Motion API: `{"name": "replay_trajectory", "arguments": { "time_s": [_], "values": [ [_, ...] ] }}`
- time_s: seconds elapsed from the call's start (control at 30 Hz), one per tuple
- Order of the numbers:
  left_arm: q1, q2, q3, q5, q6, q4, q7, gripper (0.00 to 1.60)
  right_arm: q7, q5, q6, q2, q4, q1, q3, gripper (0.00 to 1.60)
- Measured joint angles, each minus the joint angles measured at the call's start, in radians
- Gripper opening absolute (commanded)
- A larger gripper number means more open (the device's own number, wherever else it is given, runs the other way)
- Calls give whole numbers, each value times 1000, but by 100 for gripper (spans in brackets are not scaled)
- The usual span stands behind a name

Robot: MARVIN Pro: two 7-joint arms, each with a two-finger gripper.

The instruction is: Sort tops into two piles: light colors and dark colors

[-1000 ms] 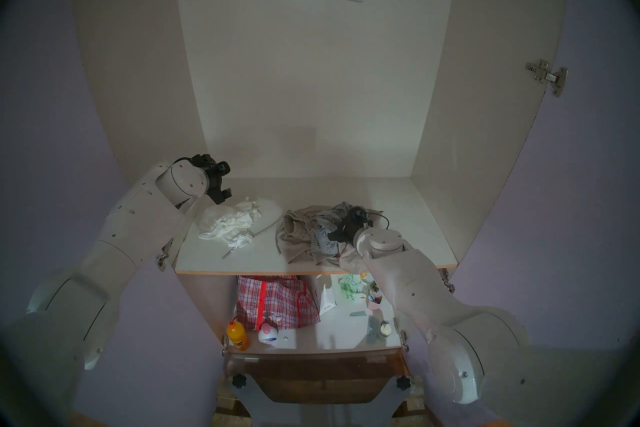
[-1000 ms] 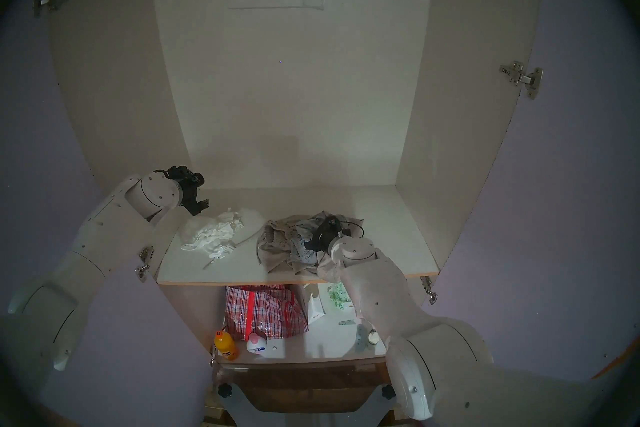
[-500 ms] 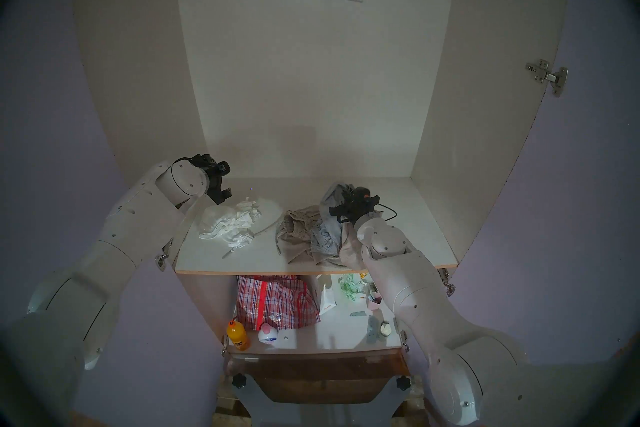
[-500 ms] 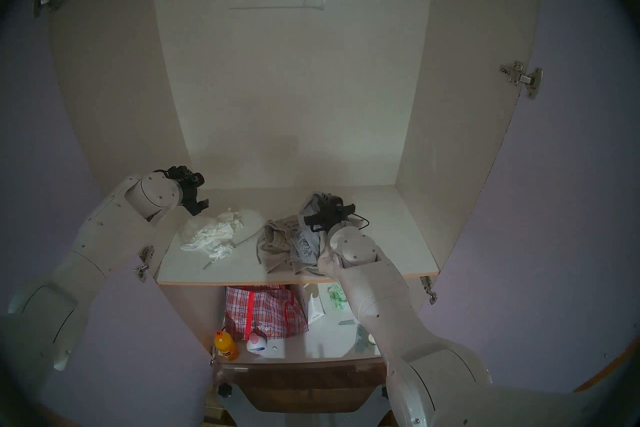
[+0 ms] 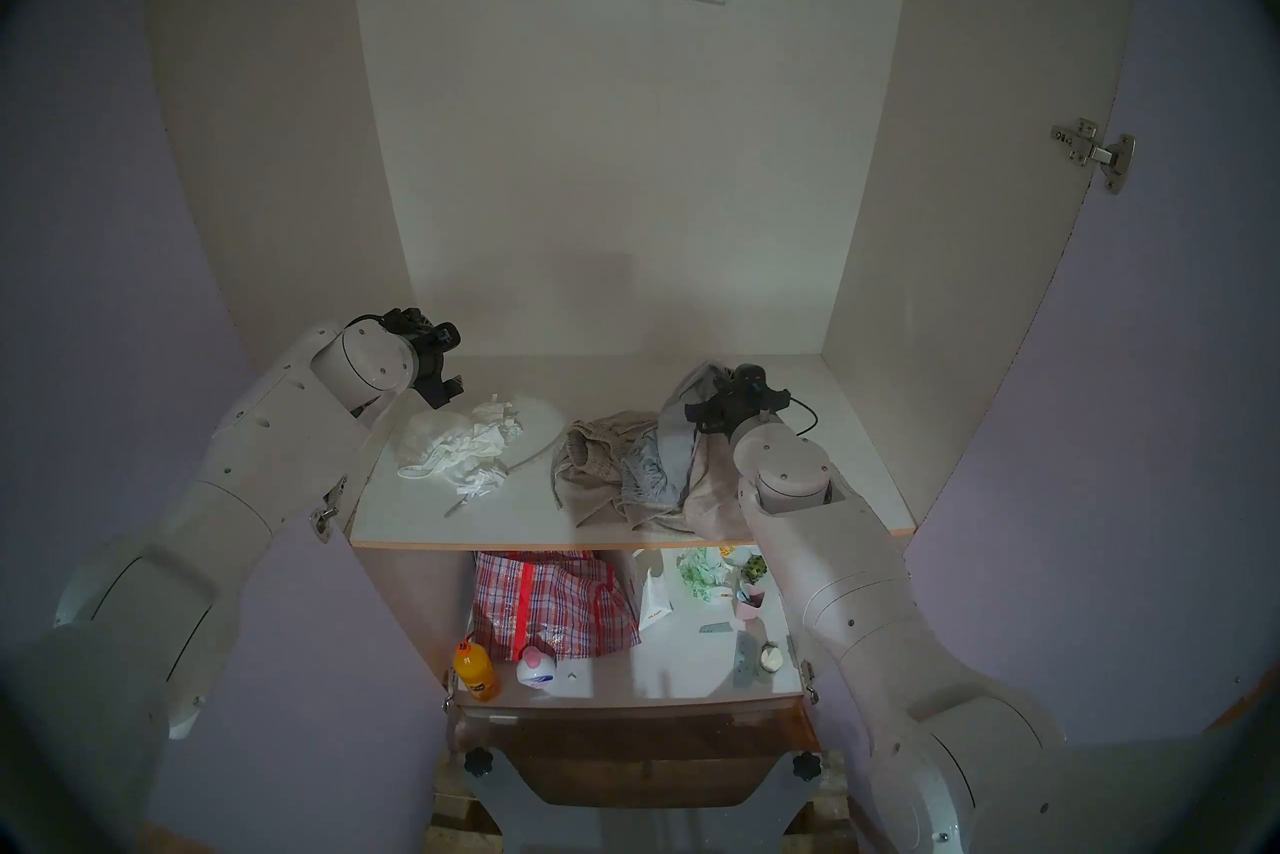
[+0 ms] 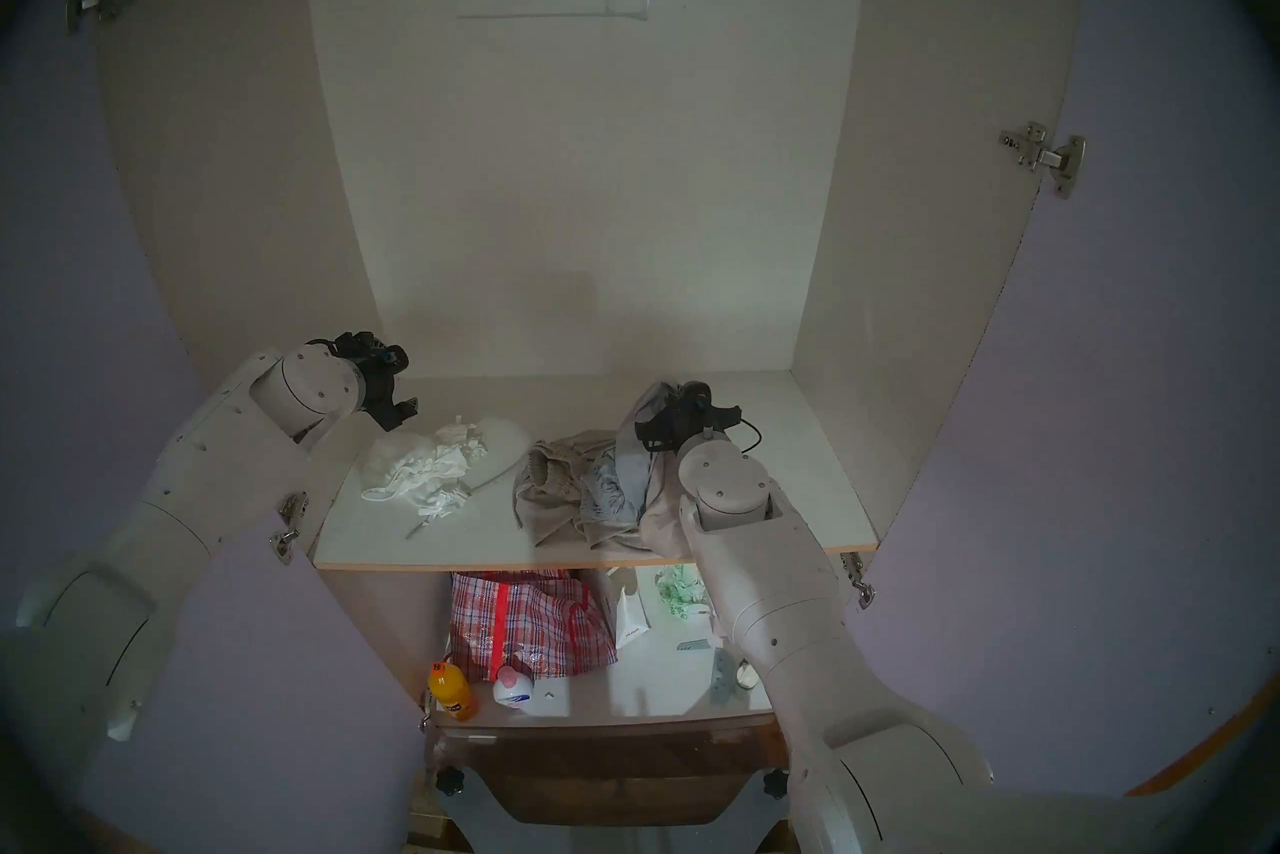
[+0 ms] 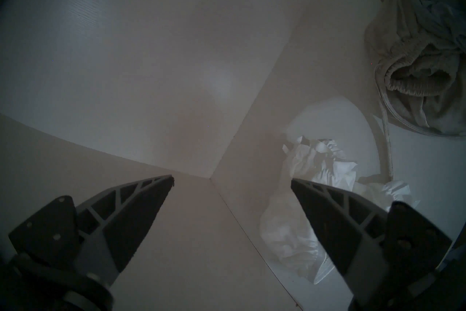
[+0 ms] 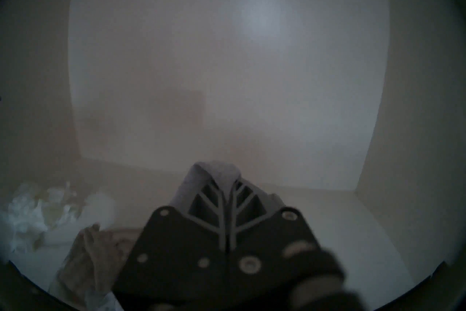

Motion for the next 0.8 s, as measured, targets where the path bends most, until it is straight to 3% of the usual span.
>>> {"name": "replay_trajectory", "arguments": {
  "time_s": [0.07,0.2,0.43,0.53,0.6,0.73,0.77,0.8],
  "values": [
    [0,0,0,0,0,0,0,160,15,5,37,2,-14,-12,-3,0],
    [0,0,0,0,0,0,0,160,110,30,129,28,-135,-99,-6,0],
    [0,0,0,0,0,0,1,160,309,53,291,152,-373,-235,-3,0],
    [0,0,0,0,0,0,1,160,289,44,370,174,-460,-284,4,0],
    [0,0,0,0,0,0,1,160,231,26,424,160,-508,-316,0,0],
    [0,0,0,0,0,0,1,160,142,2,437,111,-408,-288,-28,0],
    [0,0,0,0,0,0,1,160,133,-2,437,100,-372,-267,-32,27],
    [0,0,0,0,0,0,1,160,129,-6,437,90,-329,-242,-38,29]
  ]
}}
